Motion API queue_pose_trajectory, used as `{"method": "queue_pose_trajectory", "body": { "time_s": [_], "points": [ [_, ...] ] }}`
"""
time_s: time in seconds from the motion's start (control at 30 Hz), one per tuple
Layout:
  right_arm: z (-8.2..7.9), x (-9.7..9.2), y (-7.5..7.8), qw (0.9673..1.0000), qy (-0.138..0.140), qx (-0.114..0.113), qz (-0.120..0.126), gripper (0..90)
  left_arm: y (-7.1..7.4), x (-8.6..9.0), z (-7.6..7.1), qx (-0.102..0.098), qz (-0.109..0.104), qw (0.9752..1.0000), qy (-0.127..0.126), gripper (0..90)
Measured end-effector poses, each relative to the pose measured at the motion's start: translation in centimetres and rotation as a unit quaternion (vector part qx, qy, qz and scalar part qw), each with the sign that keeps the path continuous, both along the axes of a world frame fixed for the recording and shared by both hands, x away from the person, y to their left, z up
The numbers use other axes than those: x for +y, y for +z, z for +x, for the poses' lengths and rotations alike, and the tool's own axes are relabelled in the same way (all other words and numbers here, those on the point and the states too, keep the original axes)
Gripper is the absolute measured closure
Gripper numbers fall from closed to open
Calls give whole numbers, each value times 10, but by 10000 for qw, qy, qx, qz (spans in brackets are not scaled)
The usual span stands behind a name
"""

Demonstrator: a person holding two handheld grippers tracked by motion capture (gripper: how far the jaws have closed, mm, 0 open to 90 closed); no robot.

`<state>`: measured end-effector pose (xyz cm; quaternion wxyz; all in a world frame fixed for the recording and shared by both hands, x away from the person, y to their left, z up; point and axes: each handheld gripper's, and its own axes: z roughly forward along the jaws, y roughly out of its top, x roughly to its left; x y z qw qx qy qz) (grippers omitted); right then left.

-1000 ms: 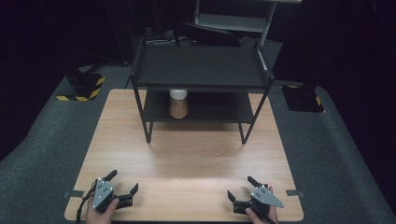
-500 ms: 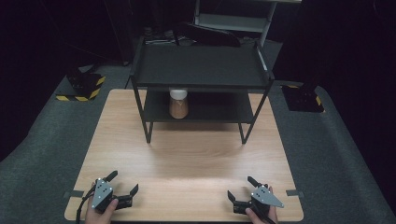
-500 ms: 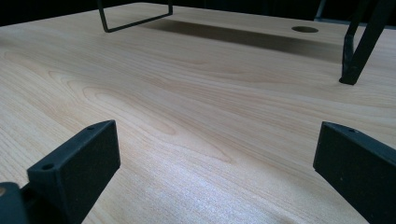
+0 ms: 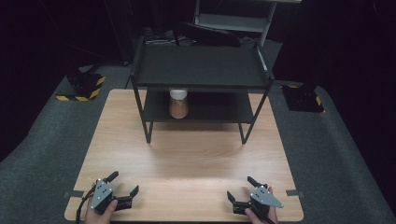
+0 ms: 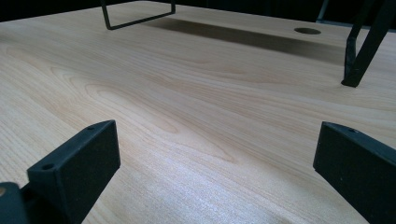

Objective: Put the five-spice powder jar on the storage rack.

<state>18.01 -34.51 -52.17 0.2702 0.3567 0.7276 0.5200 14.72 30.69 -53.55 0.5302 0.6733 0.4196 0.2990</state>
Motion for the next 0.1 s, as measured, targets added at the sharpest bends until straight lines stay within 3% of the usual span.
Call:
{"method": "queue_pose_trajectory", "body": {
  "time_s": [0.1],
  "points": [
    [0,0,0,10000,15,-15,-1,5,0,0,1,15,-17,10000,-21,5]
  ]
}}
